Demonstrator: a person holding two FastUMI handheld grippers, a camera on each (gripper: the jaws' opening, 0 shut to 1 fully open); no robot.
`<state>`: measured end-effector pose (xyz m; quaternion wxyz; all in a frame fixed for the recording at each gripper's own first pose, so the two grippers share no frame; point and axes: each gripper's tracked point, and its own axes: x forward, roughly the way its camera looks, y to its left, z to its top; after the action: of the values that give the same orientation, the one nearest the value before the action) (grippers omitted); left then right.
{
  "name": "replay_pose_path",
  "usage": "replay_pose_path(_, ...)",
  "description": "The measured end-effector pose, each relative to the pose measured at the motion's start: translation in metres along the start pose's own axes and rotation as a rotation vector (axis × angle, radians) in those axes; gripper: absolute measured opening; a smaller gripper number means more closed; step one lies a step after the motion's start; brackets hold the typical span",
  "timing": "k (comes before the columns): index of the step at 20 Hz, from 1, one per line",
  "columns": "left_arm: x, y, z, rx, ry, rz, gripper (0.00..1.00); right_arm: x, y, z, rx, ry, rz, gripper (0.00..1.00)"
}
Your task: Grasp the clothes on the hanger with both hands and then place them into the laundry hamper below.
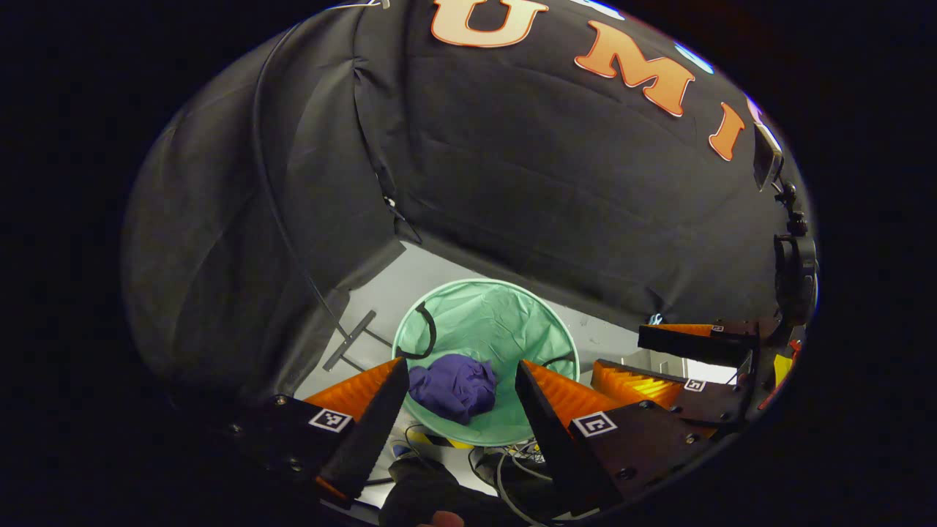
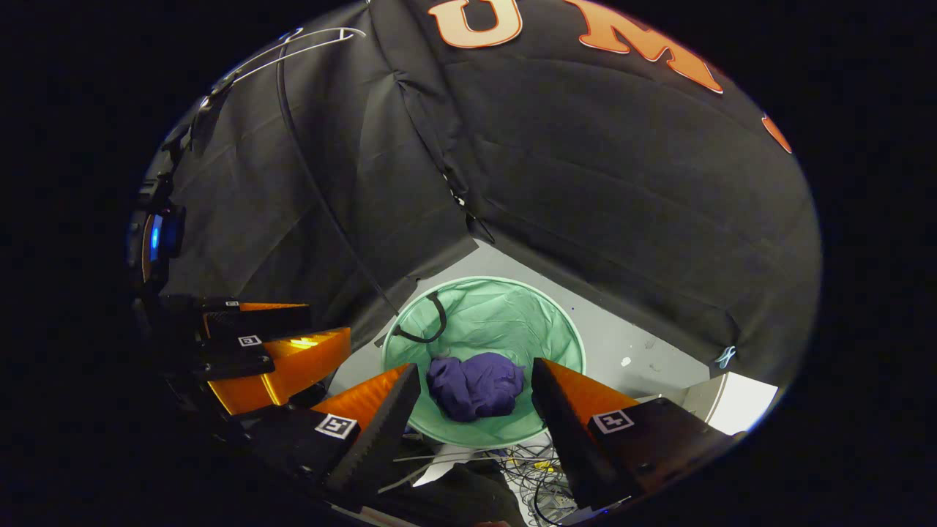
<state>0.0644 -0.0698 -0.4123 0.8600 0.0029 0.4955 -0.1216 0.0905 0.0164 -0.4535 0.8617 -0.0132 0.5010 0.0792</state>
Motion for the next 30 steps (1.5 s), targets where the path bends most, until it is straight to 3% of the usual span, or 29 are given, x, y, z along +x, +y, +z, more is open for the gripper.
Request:
replay_pose_path(1, -0.001, 0.000, 0.003, -0.005, -0.020, -0.003, 0.95, -0.001, 0.002, 0.006, -0.003, -0.017, 0.000, 0.95)
replay_pose_path(4, -0.006, 0.012, 0.017, -0.031, -0.065, 0.002, 0.94, -0.008, 0.018, 0.017, 0.001, -0.045, 0.016, 0.95)
replay_pose_path(5, -0.007, 0.017, 0.017, -0.036, -0.070, 0.004, 0.95, -0.010, 0.024, 0.022, 0.011, -0.052, 0.015, 1.00)
replay_pose_path(7, -0.017, 0.030, 0.026, -0.031, -0.099, 0.014, 0.95, -0.019, 0.032, 0.039, 0.020, -0.107, 0.005, 0.95)
replay_pose_path(12, -0.058, 0.045, 0.077, -0.003, -0.256, -0.010, 0.94, -0.060, 0.044, 0.092, 0.004, -0.273, -0.093, 0.94)
replay_pose_path(14, -0.076, 0.041, 0.100, -0.009, -0.315, -0.046, 0.94, -0.084, 0.048, 0.113, 0.025, -0.340, -0.130, 1.00)
replay_pose_path(15, -0.087, 0.040, 0.113, 0.000, -0.348, -0.057, 0.94, -0.094, 0.049, 0.125, 0.037, -0.379, -0.143, 0.95)
replay_pose_path(17, -0.109, 0.041, 0.137, 0.020, -0.427, -0.057, 0.94, -0.118, 0.051, 0.142, 0.056, -0.446, -0.155, 0.94)
replay_pose_path(18, -0.126, 0.043, 0.148, 0.025, -0.480, -0.051, 0.94, -0.129, 0.052, 0.148, 0.057, -0.479, -0.155, 1.00)
replay_pose_path(21, -0.170, 0.046, 0.179, 0.021, -0.627, 0.002, 0.93, -0.161, 0.050, 0.167, 0.025, -0.561, -0.156, 1.00)
replay_pose_path(22, -0.183, 0.046, 0.187, 0.009, -0.662, 0.023, 0.93, -0.175, 0.050, 0.170, 0.012, -0.586, -0.148, 0.94)
replay_pose_path(23, -0.195, 0.044, 0.191, -0.008, -0.689, 0.042, 0.93, -0.191, 0.049, 0.174, 0.006, -0.613, -0.140, 1.00)
replay_pose_path(24, -0.206, 0.042, 0.196, -0.027, -0.718, 0.052, 0.93, -0.204, 0.049, 0.177, 0.000, -0.641, -0.139, 1.00)
replay_pose_path(25, -0.219, 0.040, 0.200, -0.048, -0.747, 0.060, 0.93, -0.218, 0.044, 0.181, -0.012, -0.673, -0.150, 0.94)
replay_pose_path(26, -0.231, 0.038, 0.203, -0.068, -0.771, 0.065, 0.93, -0.233, 0.037, 0.184, -0.022, -0.695, -0.165, 0.99)
replay_pose_path(28, -0.250, 0.033, 0.196, -0.078, -0.805, 0.088, 0.88, -0.257, 0.032, 0.184, -0.024, -0.740, -0.160, 0.94)
replay_pose_path(30, -0.269, 0.026, 0.195, -0.058, -0.829, 0.124, 0.93, -0.281, 0.029, 0.184, -0.014, -0.777, -0.140, 0.98)
